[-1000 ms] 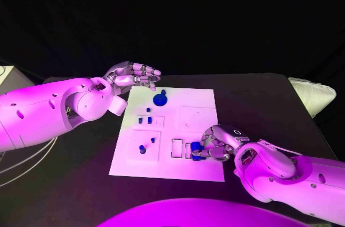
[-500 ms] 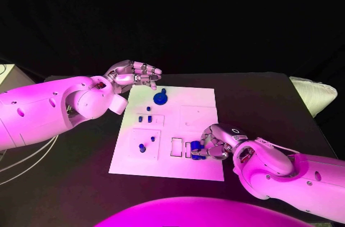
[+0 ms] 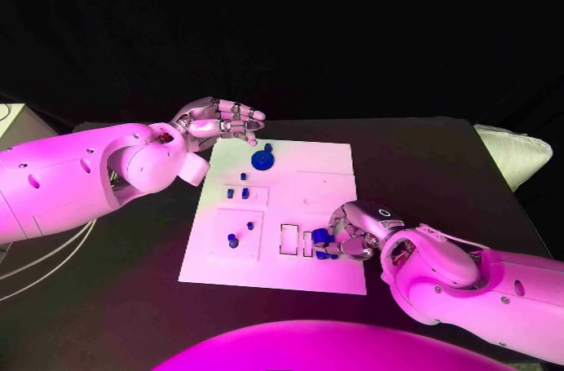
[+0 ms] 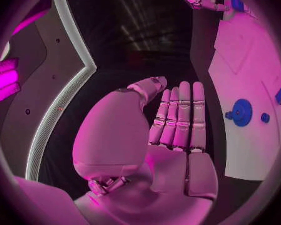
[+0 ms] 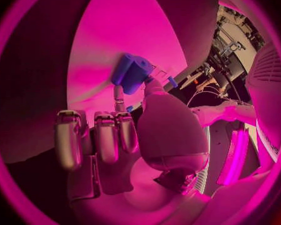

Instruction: Assemble the parts on the task board

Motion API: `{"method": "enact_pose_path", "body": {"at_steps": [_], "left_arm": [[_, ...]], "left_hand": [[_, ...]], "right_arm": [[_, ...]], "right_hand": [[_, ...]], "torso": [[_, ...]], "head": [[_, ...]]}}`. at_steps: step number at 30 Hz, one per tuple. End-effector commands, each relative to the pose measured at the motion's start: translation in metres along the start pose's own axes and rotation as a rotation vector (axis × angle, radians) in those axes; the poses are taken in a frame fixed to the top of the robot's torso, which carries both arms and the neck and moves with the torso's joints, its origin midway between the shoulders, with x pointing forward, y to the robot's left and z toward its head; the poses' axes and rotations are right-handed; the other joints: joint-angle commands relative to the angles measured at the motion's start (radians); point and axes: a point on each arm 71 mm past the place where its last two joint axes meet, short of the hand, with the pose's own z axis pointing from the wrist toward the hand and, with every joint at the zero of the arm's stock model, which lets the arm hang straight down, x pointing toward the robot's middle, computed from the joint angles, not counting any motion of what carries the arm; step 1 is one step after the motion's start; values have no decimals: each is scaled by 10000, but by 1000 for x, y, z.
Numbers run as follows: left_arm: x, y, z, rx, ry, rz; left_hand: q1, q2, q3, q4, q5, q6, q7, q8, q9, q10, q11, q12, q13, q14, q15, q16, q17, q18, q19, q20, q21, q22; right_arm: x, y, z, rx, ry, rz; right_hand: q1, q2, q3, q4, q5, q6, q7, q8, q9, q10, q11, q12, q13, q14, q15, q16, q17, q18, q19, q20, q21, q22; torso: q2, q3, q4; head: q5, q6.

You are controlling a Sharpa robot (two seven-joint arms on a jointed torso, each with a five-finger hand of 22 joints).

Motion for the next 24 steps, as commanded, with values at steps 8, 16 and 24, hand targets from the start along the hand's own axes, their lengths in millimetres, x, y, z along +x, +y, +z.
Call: {"method": "enact_pose_path", "body": {"at_steps": [8, 16, 24], "left_arm": [[2, -1, 0, 7, 200, -157], [2, -1, 0, -6, 211, -159], [3, 0, 1, -25, 225, -159]], "left_hand": [[-43, 70, -8, 77, 16, 20, 45, -28, -3, -9, 30, -45, 16, -64, -22, 37, -14, 117, 13, 70, -66, -9], [-43, 70, -8, 77, 16, 20, 45, -28, -3, -9, 30, -45, 16, -64, -22, 37, -14, 117, 13, 70, -66, -9], [-43, 63, -11, 80, 16, 6, 49, -39, -6, -16, 32, -49, 16, -74, -21, 43, -15, 118, 22, 71, -88, -23]], "right_arm": [[3, 2, -3, -215, 50, -194], [2, 3, -3, -262, -74, -137], [3, -1, -1, -169, -4, -328]], "right_hand": [[191, 31, 59, -5, 237, -2, -12, -39, 7, 697, -3, -36, 2147, 980, -14, 58, 2456, -62, 831, -29, 15, 2422], [177, 9, 47, 1, 267, -11, -8, -46, 2, 686, 1, -50, 2134, 980, -13, 58, 2457, -62, 830, -29, 12, 2421], [84, -65, -13, 11, 187, -106, 31, -107, -33, 599, 34, -159, 2033, 972, 11, 42, 2425, -38, 795, -14, -111, 2389]], "torso": [[5, 7, 4], [2, 5, -5], [-7, -1, -8]], "head": [[15, 7], [16, 22], [-1, 47]]}}
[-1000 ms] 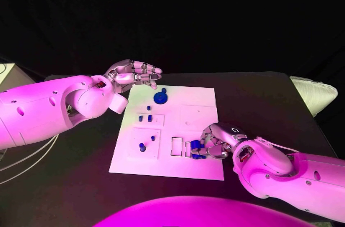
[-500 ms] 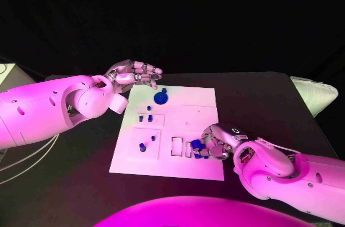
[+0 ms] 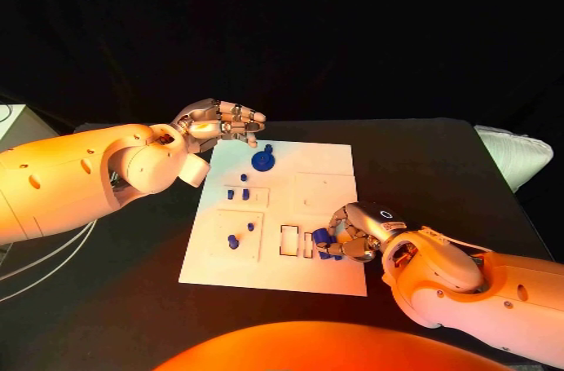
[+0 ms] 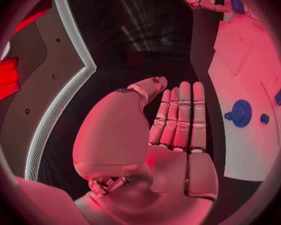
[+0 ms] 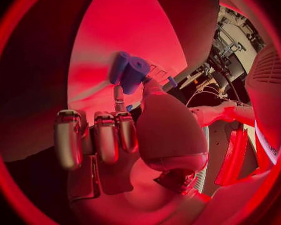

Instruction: Assemble the parts on the task board

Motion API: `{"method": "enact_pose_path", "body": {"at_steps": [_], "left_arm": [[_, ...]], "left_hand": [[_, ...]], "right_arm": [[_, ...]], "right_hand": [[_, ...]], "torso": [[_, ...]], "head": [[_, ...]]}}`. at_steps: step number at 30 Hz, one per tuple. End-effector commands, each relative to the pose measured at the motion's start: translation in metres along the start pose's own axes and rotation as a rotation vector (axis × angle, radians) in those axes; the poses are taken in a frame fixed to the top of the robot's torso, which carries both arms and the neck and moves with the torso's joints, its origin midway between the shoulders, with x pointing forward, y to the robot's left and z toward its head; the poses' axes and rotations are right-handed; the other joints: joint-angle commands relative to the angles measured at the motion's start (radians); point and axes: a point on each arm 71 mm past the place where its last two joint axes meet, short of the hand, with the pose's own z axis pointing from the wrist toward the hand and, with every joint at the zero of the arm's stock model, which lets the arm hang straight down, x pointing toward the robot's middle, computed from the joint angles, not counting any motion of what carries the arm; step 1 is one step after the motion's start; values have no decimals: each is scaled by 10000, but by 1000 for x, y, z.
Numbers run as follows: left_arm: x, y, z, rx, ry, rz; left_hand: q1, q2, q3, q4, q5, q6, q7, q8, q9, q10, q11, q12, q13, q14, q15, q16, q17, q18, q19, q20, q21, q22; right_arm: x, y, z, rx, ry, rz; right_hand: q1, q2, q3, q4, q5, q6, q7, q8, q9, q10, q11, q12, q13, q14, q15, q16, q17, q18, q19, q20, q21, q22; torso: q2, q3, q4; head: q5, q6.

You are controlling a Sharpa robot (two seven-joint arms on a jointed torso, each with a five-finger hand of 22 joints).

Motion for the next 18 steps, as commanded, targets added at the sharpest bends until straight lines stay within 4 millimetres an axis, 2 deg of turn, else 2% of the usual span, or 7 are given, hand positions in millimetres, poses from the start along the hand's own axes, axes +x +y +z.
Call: {"method": "enact_pose_path", "body": {"at_steps": [1, 10, 18], "left_arm": [[3, -1, 1, 40, 191, -121], [3, -1, 1, 12, 211, -122], [4, 0, 1, -30, 251, -130]], "left_hand": [[-43, 63, 7, 62, 16, 6, 50, -39, -6, -16, 32, -49, 17, -74, -21, 43, -15, 117, 23, 71, -41, -14], [-43, 63, 7, 62, 16, 6, 50, -39, -6, -16, 32, -49, 17, -74, -21, 43, -15, 117, 23, 71, -41, -14], [-43, 63, 7, 62, 16, 6, 50, -39, -6, -16, 32, -49, 17, -74, -21, 43, -15, 117, 23, 71, -41, -14]], "right_arm": [[3, -1, 1, -109, 166, -268], [4, -1, 5, -34, 151, -220], [4, -1, 7, 22, 57, -41]], "right_hand": [[-42, -114, -14, 11, -16, -68, -7, -61, -18, 599, 33, -38, 2026, 972, 11, 42, 2426, -39, 795, -14, -29, 2393], [-223, -116, -79, 24, -185, -101, 16, -81, -35, 584, 59, -60, 2016, 980, 37, 57, 2459, -37, 788, 9, -43, 2389], [-310, -40, -72, 27, -202, -74, 12, -67, -34, 600, 57, -43, 2037, 986, 40, 68, 2482, -45, 800, 16, 0, 2400]], "torso": [[-8, -9, -3], [0, -2, 2], [4, -14, 0]], "head": [[-18, 12], [-52, 29], [-55, 35]]}}
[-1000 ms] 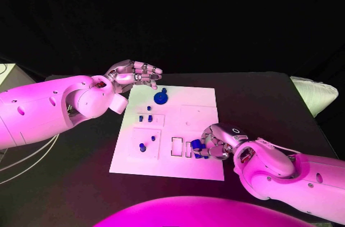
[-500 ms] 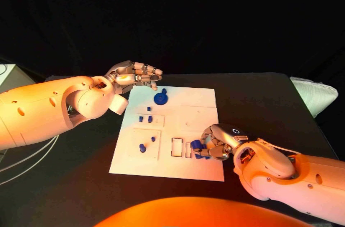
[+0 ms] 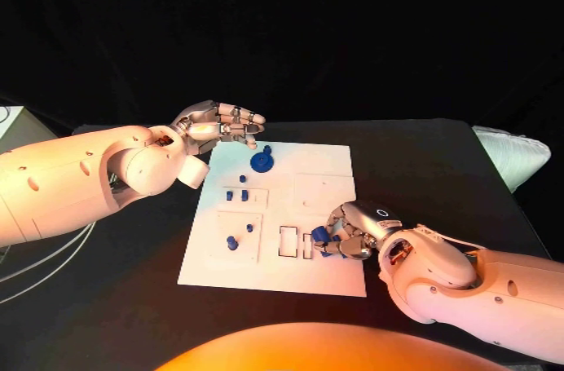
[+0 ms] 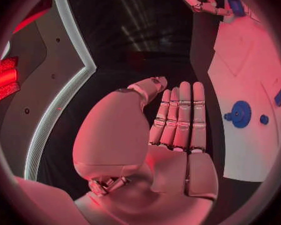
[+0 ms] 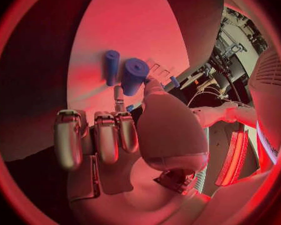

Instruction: Assemble the parts on the task board

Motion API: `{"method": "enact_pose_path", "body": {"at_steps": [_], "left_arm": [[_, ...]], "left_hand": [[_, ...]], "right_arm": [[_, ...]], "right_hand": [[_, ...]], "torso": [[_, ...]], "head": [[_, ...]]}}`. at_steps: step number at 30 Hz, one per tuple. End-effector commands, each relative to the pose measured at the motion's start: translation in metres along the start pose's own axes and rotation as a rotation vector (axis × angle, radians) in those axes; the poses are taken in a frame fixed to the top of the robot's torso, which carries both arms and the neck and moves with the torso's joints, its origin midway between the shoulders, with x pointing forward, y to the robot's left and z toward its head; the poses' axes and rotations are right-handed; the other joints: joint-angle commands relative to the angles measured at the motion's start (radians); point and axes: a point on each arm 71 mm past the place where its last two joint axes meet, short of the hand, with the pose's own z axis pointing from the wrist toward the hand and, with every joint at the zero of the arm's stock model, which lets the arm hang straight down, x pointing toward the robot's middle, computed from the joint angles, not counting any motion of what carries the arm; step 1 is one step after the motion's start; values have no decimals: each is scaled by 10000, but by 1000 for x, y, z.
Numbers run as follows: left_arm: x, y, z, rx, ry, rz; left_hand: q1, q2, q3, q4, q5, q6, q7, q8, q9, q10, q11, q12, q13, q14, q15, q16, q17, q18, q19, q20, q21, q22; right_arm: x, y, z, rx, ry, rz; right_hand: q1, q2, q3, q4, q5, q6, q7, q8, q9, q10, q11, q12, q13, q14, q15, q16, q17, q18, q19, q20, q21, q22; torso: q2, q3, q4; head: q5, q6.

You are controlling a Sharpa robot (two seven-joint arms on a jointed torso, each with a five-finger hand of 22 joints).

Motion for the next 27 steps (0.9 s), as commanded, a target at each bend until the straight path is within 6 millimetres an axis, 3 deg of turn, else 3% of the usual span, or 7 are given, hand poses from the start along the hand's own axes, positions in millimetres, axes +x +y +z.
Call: {"method": "enact_pose_path", "body": {"at_steps": [1, 13, 27], "left_arm": [[3, -1, 1, 12, 215, -118], [3, 0, 1, -14, 249, -123], [5, 0, 1, -75, 336, -131]], "left_hand": [[-47, 61, 15, 59, 17, -5, 53, -47, -8, -21, 35, -52, 17, -81, -18, 46, -16, 117, 29, 73, -33, -19], [-48, 59, 15, 60, 17, -8, 54, -49, -8, -25, 36, -54, 16, -84, -17, 46, -16, 116, 28, 74, -37, -21], [-48, 59, 15, 60, 17, -8, 54, -49, -8, -25, 36, -54, 16, -84, -17, 46, -16, 116, 28, 74, -37, -21]], "right_arm": [[3, 0, 1, 14, 133, 29], [7, -2, 7, 267, 501, 115], [12, -7, 12, 808, 913, 806]], "right_hand": [[-122, -15, -48, -4, -77, -59, 1, -5, -5, 598, 57, -44, 2038, 985, 39, 67, 2480, -43, 798, 17, -5, 2401], [-149, 20, -40, -25, -148, -50, -4, 2, -7, 570, 53, -83, 2007, 991, 40, 79, 2506, -36, 788, 21, -37, 2392], [-80, 177, 63, -28, 67, 118, -67, 98, 13, 622, 1, -32, 2068, 1005, 2, 104, 2558, -60, 823, 2, 91, 2425]], "torso": [[3, -2, -2], [-2, 9, 6], [-11, -1, -5]], "head": [[-2, 5], [-24, 1], [-61, 15]]}}
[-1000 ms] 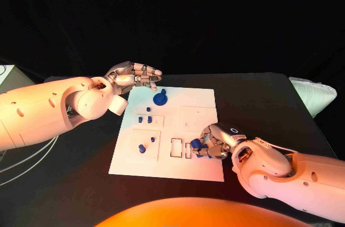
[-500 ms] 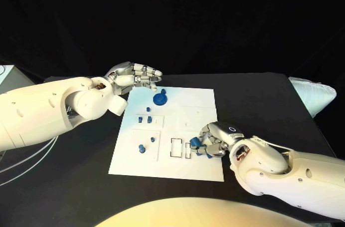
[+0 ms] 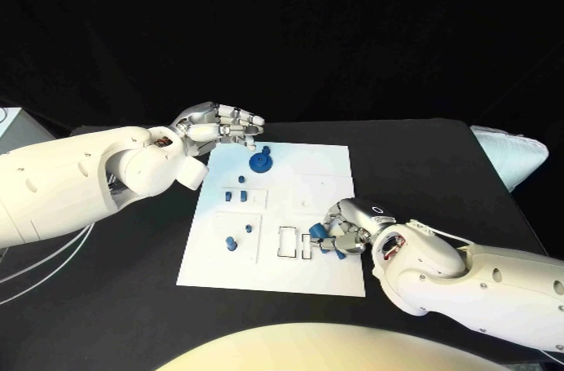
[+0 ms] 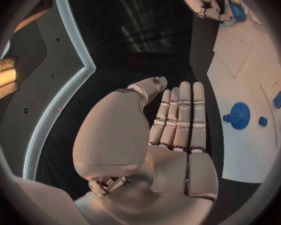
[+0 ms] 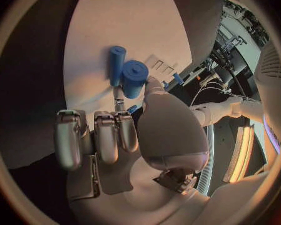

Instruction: Assemble the parts on the task board

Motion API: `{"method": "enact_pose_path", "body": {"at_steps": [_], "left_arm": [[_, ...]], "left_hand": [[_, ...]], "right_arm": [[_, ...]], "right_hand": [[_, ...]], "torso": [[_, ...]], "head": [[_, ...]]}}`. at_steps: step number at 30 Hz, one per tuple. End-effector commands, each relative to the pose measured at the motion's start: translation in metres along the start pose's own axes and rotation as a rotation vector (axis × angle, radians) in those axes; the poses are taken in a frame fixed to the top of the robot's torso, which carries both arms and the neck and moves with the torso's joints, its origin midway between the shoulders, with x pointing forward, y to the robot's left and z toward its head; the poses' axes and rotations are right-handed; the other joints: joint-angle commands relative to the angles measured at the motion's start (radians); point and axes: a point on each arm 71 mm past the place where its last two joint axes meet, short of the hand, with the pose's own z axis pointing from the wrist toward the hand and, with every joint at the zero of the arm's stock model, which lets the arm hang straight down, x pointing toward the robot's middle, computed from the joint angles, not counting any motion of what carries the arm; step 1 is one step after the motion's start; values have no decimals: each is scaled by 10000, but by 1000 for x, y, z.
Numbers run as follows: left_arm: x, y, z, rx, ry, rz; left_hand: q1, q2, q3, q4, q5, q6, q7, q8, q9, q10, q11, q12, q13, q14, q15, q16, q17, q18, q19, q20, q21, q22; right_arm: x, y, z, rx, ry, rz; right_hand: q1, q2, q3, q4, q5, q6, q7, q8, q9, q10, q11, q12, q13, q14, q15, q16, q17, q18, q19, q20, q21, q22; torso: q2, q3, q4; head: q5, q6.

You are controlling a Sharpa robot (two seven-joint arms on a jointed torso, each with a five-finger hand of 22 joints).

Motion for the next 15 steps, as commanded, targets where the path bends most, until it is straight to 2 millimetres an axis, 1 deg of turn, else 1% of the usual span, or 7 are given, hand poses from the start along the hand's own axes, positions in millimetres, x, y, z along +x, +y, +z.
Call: {"method": "enact_pose_path", "body": {"at_steps": [1, 8, 11, 15], "left_arm": [[3, -1, 1, 21, 236, -107], [3, -1, 1, 6, 246, -105], [3, -1, 1, 0, 252, -105], [3, 0, 1, -14, 258, -106]], "left_hand": [[-48, 58, 14, 60, 17, -7, 54, -49, -8, -25, 36, -54, 16, -85, -17, 46, -17, 117, 28, 74, -37, -12], [-50, 64, 18, 69, 22, -12, 55, -53, -9, -39, 40, -61, 15, -98, -12, 45, -19, 115, 30, 77, -58, -25], [-54, 69, 19, 76, 24, -13, 57, -54, -9, -43, 42, -63, 15, -104, -9, 46, -20, 114, 31, 78, -68, -30], [-54, 69, 19, 76, 24, -13, 57, -54, -9, -43, 42, -63, 15, -104, -9, 46, -20, 114, 31, 78, -68, -30]], "right_arm": [[9, -7, 0, 448, 700, 246], [8, -6, 0, 532, 613, 597], [5, -4, -3, 464, 318, 963], [1, -1, -5, 333, 20, 1382]], "right_hand": [[38, 144, 64, -26, 44, 72, -20, 55, -14, 620, -1, 22, 2069, 1006, 1, 62, 2559, -61, 824, 1, 51, 2421], [188, 222, 164, -45, 164, 137, -58, 86, -18, 660, -37, 65, 2116, 1015, -30, 79, 2593, -69, 835, -24, 92, 2431], [258, 244, 218, -37, 297, 223, -91, 123, -18, 736, -67, 158, 2207, 1025, -54, 99, 2634, -98, 878, -45, 244, 2471], [257, 248, 226, -33, 322, 250, -100, 134, -18, 756, -75, 182, 2230, 1025, -61, 99, 2634, -108, 892, -51, 295, 2484]], "torso": [[-2, -2, 0], [1, 3, -1], [5, 6, -4], [3, 5, 0]], "head": [[-15, 5], [-26, 17], [-17, 32], [-15, 49]]}}
